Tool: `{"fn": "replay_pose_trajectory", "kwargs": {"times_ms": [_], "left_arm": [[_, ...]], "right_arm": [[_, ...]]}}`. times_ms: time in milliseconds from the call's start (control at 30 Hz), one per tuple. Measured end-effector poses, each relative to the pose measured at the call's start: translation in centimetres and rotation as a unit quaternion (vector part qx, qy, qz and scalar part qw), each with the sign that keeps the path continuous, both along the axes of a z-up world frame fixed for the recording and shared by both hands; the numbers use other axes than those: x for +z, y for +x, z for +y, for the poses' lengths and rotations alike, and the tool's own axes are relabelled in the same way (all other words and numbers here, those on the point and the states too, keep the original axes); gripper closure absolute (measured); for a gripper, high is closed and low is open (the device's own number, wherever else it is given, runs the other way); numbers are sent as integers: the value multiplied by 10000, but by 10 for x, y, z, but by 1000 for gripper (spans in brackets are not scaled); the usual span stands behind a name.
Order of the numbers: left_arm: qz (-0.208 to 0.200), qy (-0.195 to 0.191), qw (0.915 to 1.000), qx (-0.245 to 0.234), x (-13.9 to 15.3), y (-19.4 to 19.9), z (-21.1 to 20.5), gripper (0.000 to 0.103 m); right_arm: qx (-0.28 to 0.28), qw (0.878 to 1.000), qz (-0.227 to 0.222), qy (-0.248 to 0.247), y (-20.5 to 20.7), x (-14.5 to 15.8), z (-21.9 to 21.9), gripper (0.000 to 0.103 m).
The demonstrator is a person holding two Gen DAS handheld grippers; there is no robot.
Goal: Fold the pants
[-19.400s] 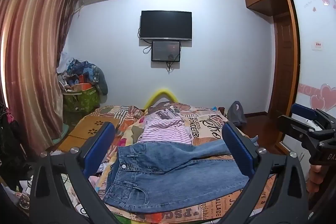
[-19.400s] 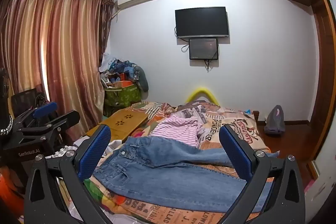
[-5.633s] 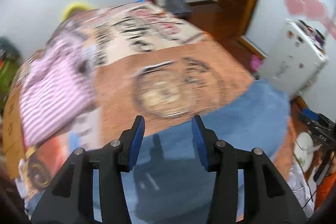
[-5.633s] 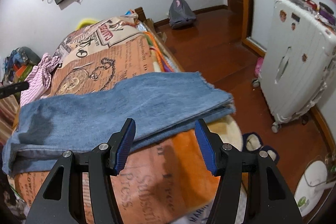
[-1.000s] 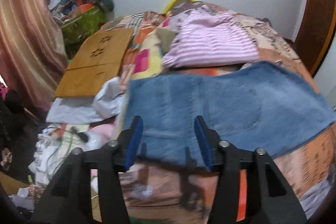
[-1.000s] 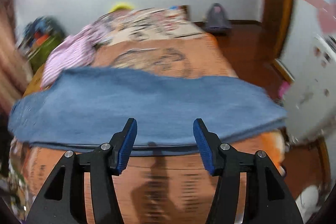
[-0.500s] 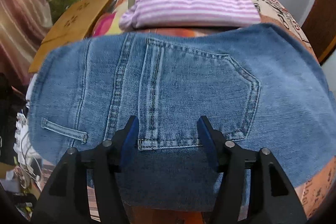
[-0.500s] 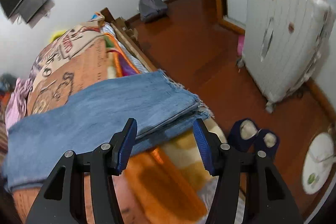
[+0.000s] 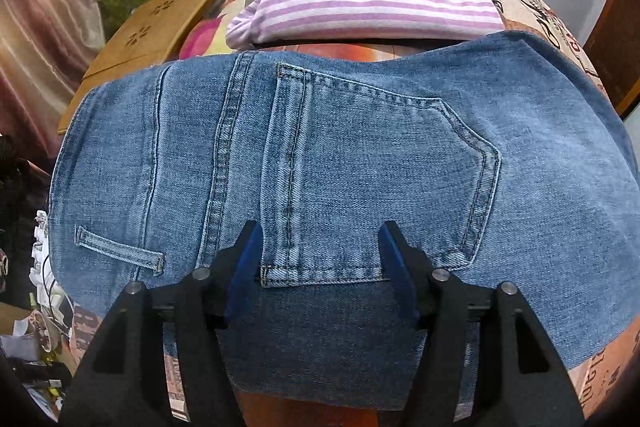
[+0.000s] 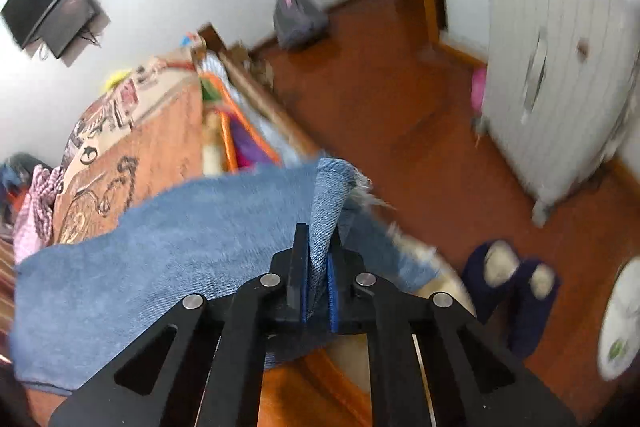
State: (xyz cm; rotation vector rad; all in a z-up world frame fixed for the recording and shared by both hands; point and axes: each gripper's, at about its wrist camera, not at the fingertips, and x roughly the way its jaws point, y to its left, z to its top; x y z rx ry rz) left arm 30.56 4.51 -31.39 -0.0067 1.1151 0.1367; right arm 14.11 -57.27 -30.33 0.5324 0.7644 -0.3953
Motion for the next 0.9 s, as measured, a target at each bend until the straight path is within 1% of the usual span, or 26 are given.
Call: {"fn": "replay_pose_trajectory", "kwargs": {"times_ms": [100,167,200,267,300,400,467,500,600,667,733,833,900], "left_arm": [[28,-80,10000,43,0,1,4,41],[15,-102,9999,46,-1,1,5,39],[4,-56,10000,13,-1,0,5,39],[-14,60,10000,-48,-2,-2,4,37],[-20,103,9999,-74,-2,-3,5,37],[-5,37,10000,-46,-1,-6,11,37],[60,-21,10000,-52,4,-7,14,38],[76,-18,9999,-73,8,-8,16,38],[-114,67,9999,-100,24,-10,21,38],[-297,65,9995,-51,38,-9,28,38],[-457,57,9989,53,50,-4,39,38],[-590,172,9979,204,63,12,61,38],[-626,243,9973,305,67,27,76,38]], "right_arm": [[-131,9989,-261,-359,-13,25,1,98],[-143,9988,-275,-368,-18,27,-3,98],[-111,9991,-205,-360,-20,24,-5,98],[-50,9992,108,-371,-19,7,-6,98],[-51,9993,178,-337,-19,1,-6,98],[-115,9990,423,53,-21,-28,-8,98],[-80,9983,572,96,-23,-33,-5,98],[-88,9981,614,15,-23,-31,-4,94],[-107,9972,721,-176,-29,-14,-7,87],[-101,9965,746,-369,-31,0,-6,86],[-1,9948,764,-677,-27,23,0,85],[497,9926,628,-917,-11,52,18,83],[885,9890,471,-1085,8,74,38,79]]}}
